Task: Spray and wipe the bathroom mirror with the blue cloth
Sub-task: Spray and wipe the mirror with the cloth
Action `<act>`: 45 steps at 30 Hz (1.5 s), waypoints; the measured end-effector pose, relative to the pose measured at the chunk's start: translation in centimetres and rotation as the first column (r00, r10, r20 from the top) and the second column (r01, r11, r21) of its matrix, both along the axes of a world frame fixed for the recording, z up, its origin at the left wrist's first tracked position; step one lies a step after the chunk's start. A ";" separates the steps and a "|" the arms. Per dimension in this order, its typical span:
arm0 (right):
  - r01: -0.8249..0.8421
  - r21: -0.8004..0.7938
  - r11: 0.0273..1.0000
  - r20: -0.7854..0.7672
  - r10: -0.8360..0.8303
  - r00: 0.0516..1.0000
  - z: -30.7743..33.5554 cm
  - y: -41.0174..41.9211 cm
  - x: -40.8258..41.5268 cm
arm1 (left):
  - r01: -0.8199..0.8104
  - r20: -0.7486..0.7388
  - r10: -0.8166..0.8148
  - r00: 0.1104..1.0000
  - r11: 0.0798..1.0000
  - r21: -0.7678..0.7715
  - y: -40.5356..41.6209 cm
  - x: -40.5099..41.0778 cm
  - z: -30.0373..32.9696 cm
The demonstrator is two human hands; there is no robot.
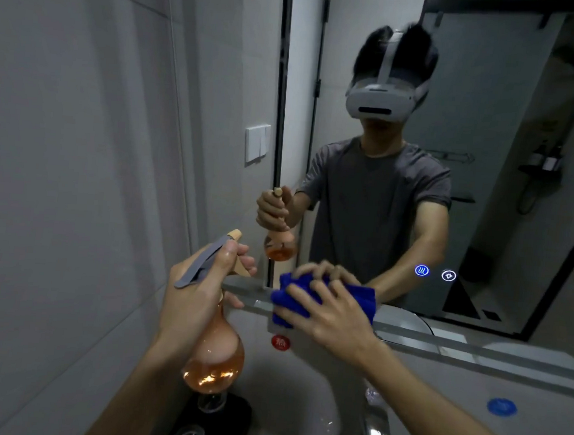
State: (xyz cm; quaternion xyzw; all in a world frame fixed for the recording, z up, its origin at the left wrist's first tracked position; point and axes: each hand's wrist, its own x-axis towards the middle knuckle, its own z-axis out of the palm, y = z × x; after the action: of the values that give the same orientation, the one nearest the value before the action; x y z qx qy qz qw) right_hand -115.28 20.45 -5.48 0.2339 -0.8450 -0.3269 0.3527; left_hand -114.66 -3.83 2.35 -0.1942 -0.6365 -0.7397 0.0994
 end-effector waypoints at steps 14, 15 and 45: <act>-0.025 -0.440 0.898 -0.472 -0.208 0.857 16.0 -1.0 -0.9 | -0.025 -0.004 0.025 1.000 0.999 0.021 -0.4 -0.4 0.6; -0.015 -0.385 0.923 -0.426 -0.164 0.890 13.5 -0.9 -0.8 | -0.026 -0.001 0.026 1.000 0.999 0.021 -0.4 -0.4 0.2; 0.008 -0.473 0.881 -0.397 -0.221 0.891 16.8 -6.3 -4.7 | -0.103 0.119 0.088 0.989 0.986 0.127 -6.6 -1.1 -1.3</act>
State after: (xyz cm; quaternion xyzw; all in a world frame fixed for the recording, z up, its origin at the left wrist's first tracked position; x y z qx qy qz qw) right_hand -119.98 14.13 11.30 0.0121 -0.8089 -0.1828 0.5587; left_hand -115.78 -10.48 1.05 -0.1141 -0.5989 -0.7848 0.1112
